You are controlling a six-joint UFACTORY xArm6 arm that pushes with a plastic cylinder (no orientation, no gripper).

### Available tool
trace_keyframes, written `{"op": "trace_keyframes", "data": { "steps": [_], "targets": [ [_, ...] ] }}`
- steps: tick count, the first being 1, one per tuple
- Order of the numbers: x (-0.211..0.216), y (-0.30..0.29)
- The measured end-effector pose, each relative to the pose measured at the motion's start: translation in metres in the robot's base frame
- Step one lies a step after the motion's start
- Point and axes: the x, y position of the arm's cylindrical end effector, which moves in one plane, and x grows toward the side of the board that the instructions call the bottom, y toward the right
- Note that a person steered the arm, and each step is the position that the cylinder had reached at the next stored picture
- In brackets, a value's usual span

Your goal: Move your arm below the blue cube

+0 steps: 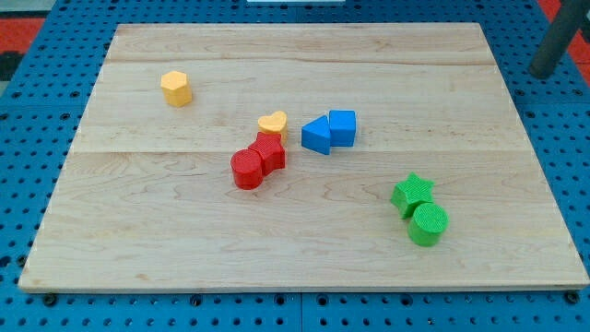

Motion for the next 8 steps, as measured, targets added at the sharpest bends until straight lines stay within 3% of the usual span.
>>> {"op": "trace_keyframes", "data": {
  "steps": [1,3,4,7,8],
  "targets": [
    [0.042,-0.038],
    [0.053,-0.158],
    [0.090,-0.195],
    [0.095,-0.193],
    [0.122,-0.207]
  ]
}}
